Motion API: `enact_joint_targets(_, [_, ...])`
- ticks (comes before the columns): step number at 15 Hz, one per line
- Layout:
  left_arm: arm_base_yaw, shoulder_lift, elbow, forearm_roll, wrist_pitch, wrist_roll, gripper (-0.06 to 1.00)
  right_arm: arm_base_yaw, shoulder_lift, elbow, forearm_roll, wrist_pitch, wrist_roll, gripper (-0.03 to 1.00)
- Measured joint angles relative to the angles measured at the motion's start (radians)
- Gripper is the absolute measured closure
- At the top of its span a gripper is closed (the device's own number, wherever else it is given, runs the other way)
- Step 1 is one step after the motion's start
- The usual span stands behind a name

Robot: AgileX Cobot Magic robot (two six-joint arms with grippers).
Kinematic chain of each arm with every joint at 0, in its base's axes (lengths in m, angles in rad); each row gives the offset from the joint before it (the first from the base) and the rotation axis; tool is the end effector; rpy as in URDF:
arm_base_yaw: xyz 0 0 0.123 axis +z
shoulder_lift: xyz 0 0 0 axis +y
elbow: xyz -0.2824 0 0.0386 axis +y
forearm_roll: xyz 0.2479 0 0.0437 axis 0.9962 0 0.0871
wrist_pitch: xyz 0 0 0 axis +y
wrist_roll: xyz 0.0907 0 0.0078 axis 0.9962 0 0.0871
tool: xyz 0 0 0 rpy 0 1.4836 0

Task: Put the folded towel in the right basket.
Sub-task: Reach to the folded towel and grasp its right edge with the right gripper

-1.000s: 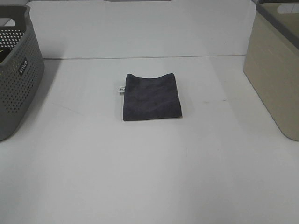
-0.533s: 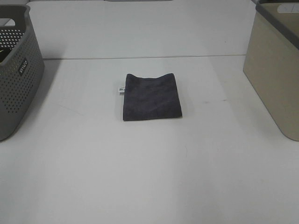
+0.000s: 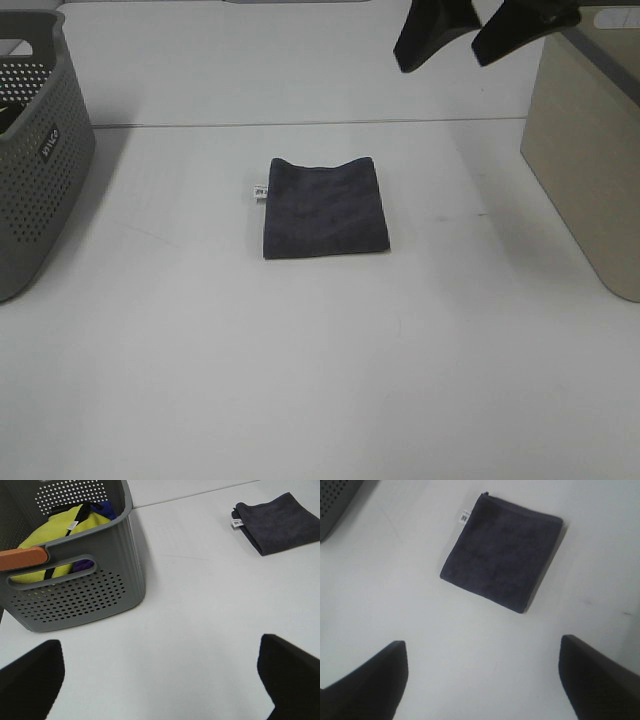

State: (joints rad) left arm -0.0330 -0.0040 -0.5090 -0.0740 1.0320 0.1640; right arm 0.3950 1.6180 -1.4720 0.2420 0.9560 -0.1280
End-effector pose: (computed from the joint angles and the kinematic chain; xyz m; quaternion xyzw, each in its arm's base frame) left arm -0.0057 -0.0056 0.2822 0.0839 0.8374 -0.0016 0.5401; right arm 0.3176 0.1518 0.3352 -0.2083 0.9324 0.1492 0.2548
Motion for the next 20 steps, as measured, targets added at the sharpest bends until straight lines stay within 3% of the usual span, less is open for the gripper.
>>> enact_joint_targets(12, [0.000, 0.000, 0.000, 0.000, 0.000, 0.000, -0.04, -0.046, 0.414, -0.081, 0.121, -0.009, 0.018, 0.20])
enact_joint_targets(20, [0.000, 0.000, 0.000, 0.000, 0.000, 0.000, -0.04, -0.087, 0.740, -0.429, 0.148, 0.022, -0.026, 0.20])
